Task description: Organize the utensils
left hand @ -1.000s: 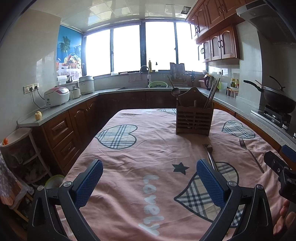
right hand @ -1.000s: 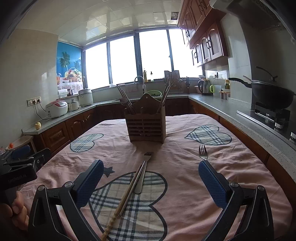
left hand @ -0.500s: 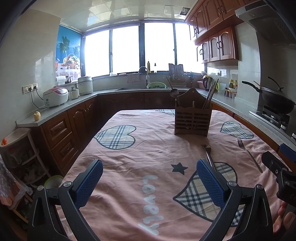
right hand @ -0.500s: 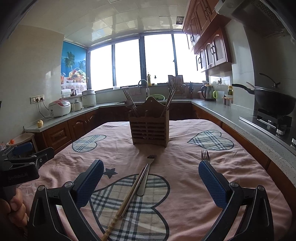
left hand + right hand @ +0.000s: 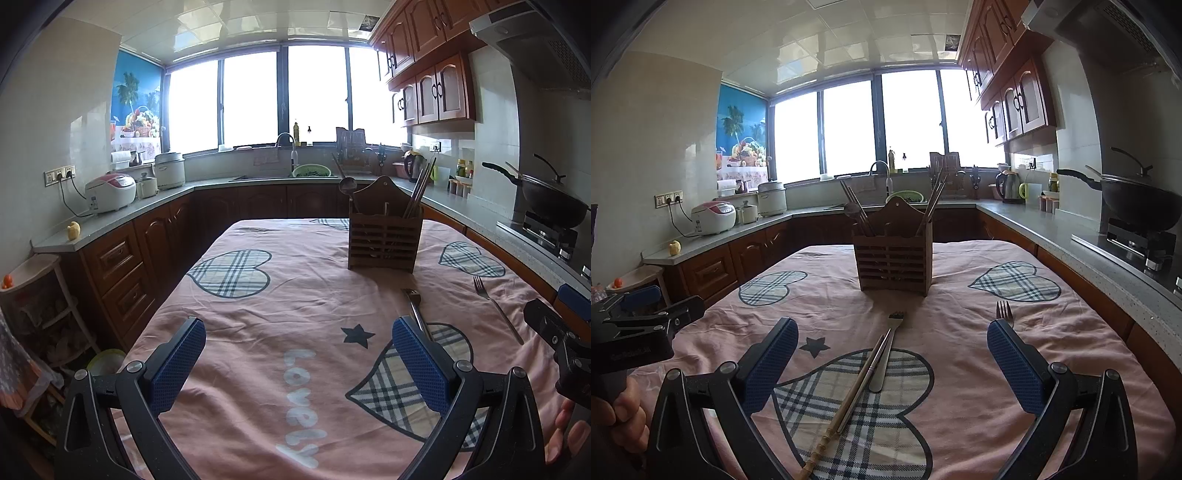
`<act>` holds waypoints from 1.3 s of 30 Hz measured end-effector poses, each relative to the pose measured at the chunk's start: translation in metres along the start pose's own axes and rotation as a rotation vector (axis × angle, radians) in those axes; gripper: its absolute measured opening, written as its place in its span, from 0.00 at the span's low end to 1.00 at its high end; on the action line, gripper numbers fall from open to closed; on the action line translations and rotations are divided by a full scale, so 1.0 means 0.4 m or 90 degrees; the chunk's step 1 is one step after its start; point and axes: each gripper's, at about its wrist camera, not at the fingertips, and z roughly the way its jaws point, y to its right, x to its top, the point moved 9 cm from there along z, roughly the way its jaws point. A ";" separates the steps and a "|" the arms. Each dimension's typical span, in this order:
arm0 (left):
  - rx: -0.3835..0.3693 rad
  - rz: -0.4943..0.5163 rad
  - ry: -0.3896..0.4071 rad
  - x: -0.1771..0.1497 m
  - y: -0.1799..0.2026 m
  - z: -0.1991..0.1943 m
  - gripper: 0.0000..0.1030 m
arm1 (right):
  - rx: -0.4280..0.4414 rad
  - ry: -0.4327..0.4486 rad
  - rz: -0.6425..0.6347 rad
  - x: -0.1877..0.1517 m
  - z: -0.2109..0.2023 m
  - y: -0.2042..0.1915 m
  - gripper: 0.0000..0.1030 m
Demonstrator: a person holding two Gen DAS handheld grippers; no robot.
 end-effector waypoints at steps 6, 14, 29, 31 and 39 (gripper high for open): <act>0.000 0.003 0.000 0.000 -0.001 0.001 0.99 | 0.003 0.014 0.001 0.014 -0.010 0.000 1.00; 0.000 0.000 -0.001 0.002 -0.003 -0.002 0.99 | 0.007 0.021 0.001 0.024 -0.015 -0.002 1.00; 0.003 0.005 0.007 0.003 0.006 -0.009 0.99 | 0.008 0.018 0.002 0.020 -0.011 0.004 1.00; 0.003 0.005 0.007 0.003 0.007 -0.010 0.99 | 0.007 0.018 0.001 0.020 -0.010 0.004 1.00; 0.001 0.006 0.010 0.009 0.012 -0.013 0.99 | 0.007 0.018 0.002 0.020 -0.011 0.004 1.00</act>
